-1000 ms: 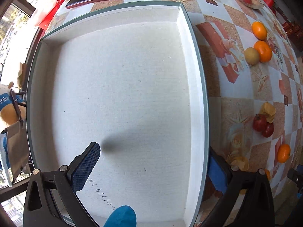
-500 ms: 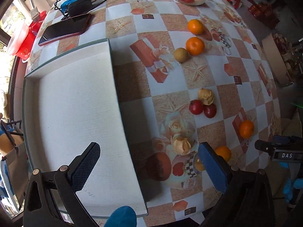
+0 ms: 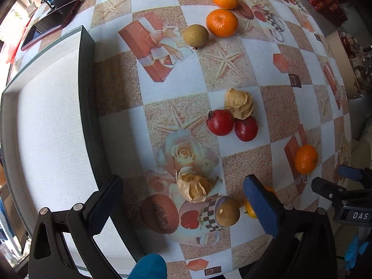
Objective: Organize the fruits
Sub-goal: 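Move left tool toward the dried physalis while right tool approaches an orange, then close left gripper on the dried physalis while right gripper closes on the orange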
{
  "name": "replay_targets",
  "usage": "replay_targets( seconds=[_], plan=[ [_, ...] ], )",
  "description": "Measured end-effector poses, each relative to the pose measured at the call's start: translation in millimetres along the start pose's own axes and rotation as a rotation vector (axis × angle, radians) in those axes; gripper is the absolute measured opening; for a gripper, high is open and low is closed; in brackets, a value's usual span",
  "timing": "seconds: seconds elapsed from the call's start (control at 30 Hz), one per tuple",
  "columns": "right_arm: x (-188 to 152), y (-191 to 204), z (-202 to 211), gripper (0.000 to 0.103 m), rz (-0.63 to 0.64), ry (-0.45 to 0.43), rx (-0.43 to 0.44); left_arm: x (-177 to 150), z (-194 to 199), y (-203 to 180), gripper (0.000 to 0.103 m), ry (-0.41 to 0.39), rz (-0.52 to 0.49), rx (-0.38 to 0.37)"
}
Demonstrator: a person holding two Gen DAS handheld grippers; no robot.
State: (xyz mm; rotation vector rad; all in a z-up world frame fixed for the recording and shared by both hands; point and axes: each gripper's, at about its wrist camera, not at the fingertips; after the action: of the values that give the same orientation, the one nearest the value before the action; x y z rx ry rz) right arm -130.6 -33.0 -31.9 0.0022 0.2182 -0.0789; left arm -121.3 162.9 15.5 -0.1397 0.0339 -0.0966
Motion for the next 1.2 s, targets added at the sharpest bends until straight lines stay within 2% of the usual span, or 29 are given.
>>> replay_targets(
  seconds=[0.2, 0.23, 0.27, 0.3, 0.53, 0.57, 0.6, 0.63, 0.67, 0.7, 0.73, 0.77, 0.8, 0.83, 0.87, 0.9, 1.0, 1.1, 1.2],
  plan=[
    [13.5, 11.5, -2.6, 0.103, 0.012, -0.012, 0.008, 4.1, -17.1, -2.1, 0.103, 0.013, -0.022, 0.065],
    [15.5, 13.9, -3.8, 0.103, 0.015, -0.011, 0.011, 5.1, -26.6, -7.9, 0.103, 0.052, -0.019, 0.064],
    [17.4, 17.3, -5.3, 0.103, 0.022, -0.010, 0.015, 4.2, -45.8, -15.3, 0.103, 0.137, 0.006, 0.049],
    [18.7, 20.7, -6.5, 0.103, 0.031, -0.010, 0.019, 4.1, -50.2, -17.0, 0.103, 0.163, 0.022, 0.057],
    [21.9, 43.8, -11.7, 0.103, 0.086, -0.024, 0.021, 8.1, -65.6, -18.6, 0.103, 0.213, 0.055, 0.055],
    [21.7, 47.6, -11.1, 0.094, 0.089, -0.026, 0.025, 11.2, -69.8, -20.3, 0.103, 0.232, 0.060, 0.055],
    [20.9, 50.7, -11.1, 0.079, 0.095, -0.027, 0.031, 14.9, -72.2, -20.3, 0.103, 0.245, 0.059, 0.054],
    [19.2, 54.4, -9.5, 0.077, 0.102, -0.031, 0.018, 12.5, -66.6, -16.4, 0.103, 0.247, 0.062, 0.054],
    [18.0, 59.6, -7.6, 0.069, 0.114, -0.043, 0.008, 11.8, -66.0, -15.5, 0.102, 0.239, 0.065, 0.053],
    [16.6, 62.5, -5.5, 0.062, 0.128, -0.054, 0.001, 11.6, -63.2, -13.0, 0.098, 0.224, 0.068, 0.052],
    [15.1, 65.5, -2.7, 0.048, 0.142, -0.065, -0.011, 5.2, -56.8, -9.6, 0.095, 0.201, 0.067, 0.052],
    [13.8, 68.9, -0.5, 0.039, 0.153, -0.073, -0.013, 1.0, -51.5, -8.9, 0.084, 0.176, 0.056, 0.052],
    [12.2, 70.4, 0.1, 0.039, 0.153, -0.075, -0.011, -1.1, -47.3, -11.0, 0.069, 0.153, 0.037, 0.052],
    [11.3, 69.2, 0.3, 0.039, 0.143, -0.074, 0.003, -1.5, -43.9, -13.8, 0.058, 0.132, 0.011, 0.053],
    [11.1, 66.0, -0.3, 0.039, 0.133, -0.071, 0.012, -1.8, -41.3, -15.9, 0.034, 0.114, -0.011, 0.049],
    [10.8, 63.9, 0.1, 0.039, 0.123, -0.070, 0.023, -1.6, -40.3, -16.6, 0.024, 0.104, -0.024, 0.041],
    [10.5, 49.5, 4.0, 0.039, 0.110, -0.064, 0.044, -1.0, -37.8, -10.8, 0.024, 0.082, 0.001, -0.008],
    [9.6, 38.1, 10.8, 0.039, 0.100, -0.070, 0.057, -2.1, -17.8, 6.6, 0.024, 0.041, 0.003, -0.050],
    [6.7, 27.6, 13.9, 0.039, 0.083, -0.069, 0.075, -4.9, -6.1, 7.9, 0.025, 0.016, -0.017, -0.059]
  ],
)
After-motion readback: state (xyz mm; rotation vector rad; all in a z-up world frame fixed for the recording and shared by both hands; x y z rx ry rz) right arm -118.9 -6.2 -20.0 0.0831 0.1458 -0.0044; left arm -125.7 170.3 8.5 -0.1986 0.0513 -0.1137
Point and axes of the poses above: each gripper's, at about its wrist camera, not at the fingertips, and z roughly against the way its jaws point, y to its left, x to its top, and after that the axes turned 5 degrees about -x, right-handed
